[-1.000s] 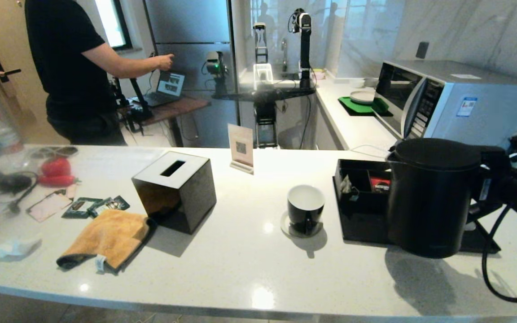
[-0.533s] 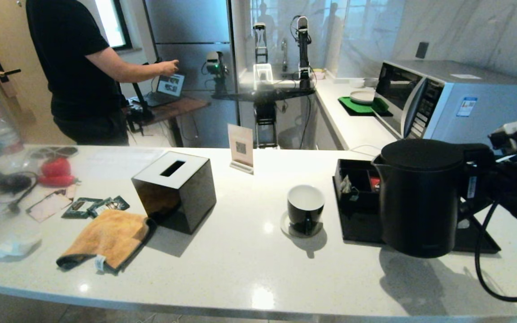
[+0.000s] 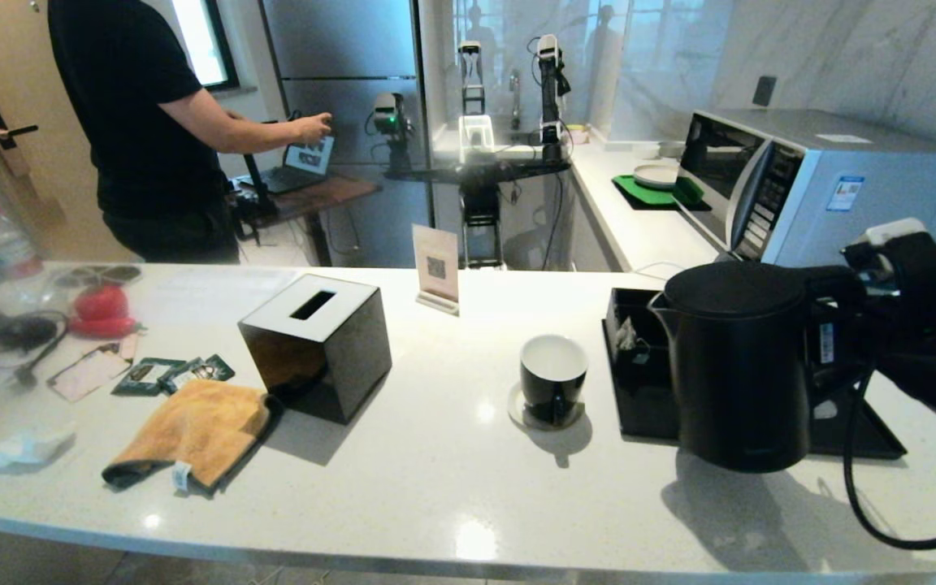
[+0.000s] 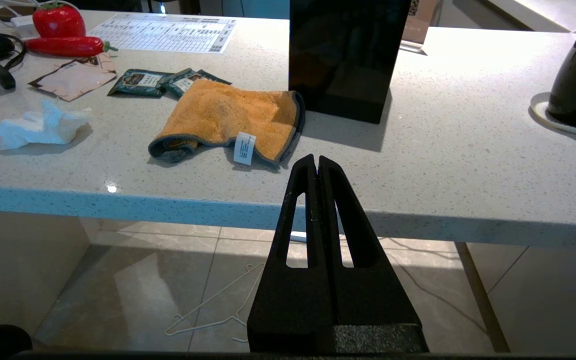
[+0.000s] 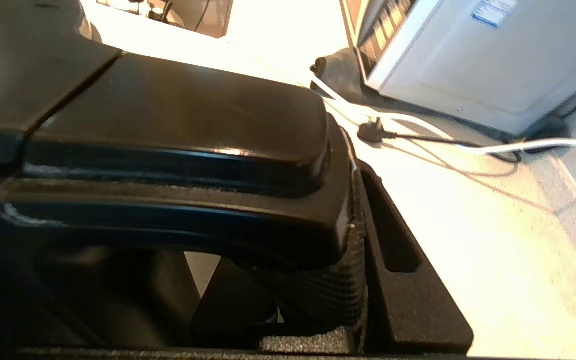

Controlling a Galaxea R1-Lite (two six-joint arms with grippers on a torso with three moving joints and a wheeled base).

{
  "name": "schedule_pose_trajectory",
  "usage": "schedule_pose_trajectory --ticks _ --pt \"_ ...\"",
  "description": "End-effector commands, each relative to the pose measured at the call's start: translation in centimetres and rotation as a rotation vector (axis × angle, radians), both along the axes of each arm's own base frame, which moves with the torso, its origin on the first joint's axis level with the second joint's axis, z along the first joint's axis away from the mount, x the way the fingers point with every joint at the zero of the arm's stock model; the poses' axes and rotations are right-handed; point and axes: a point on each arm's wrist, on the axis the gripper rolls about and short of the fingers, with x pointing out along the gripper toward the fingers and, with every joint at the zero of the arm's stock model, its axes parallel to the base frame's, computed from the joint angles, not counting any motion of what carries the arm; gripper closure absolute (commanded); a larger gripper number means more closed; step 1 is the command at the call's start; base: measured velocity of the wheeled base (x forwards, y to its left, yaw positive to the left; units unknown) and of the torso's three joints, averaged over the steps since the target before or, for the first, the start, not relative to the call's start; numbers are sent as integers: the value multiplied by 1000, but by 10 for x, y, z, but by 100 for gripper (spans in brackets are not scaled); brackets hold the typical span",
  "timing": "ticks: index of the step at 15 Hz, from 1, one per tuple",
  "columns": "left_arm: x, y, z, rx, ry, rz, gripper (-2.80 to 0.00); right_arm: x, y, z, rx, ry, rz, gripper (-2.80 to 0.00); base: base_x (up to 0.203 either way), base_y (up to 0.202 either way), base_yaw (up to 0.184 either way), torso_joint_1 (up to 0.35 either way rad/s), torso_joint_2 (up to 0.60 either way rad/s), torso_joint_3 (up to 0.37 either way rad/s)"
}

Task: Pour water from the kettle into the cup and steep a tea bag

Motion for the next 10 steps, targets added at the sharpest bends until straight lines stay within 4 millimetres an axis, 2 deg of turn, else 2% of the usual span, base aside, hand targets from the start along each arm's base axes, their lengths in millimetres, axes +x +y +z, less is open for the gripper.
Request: schedule_pose_trajectory --ticks 1,5,10 --pt "0 0 0 -1 1 0 0 6 12 0 -17 4 24 0 0 0 0 0 0 0" --pt "0 0 0 -1 1 0 0 11 29 -2 -56 22 30 0 0 0 0 0 0 0" --pt "0 0 0 -1 1 0 0 13 31 -7 -124 50 44 0 0 0 0 0 0 0"
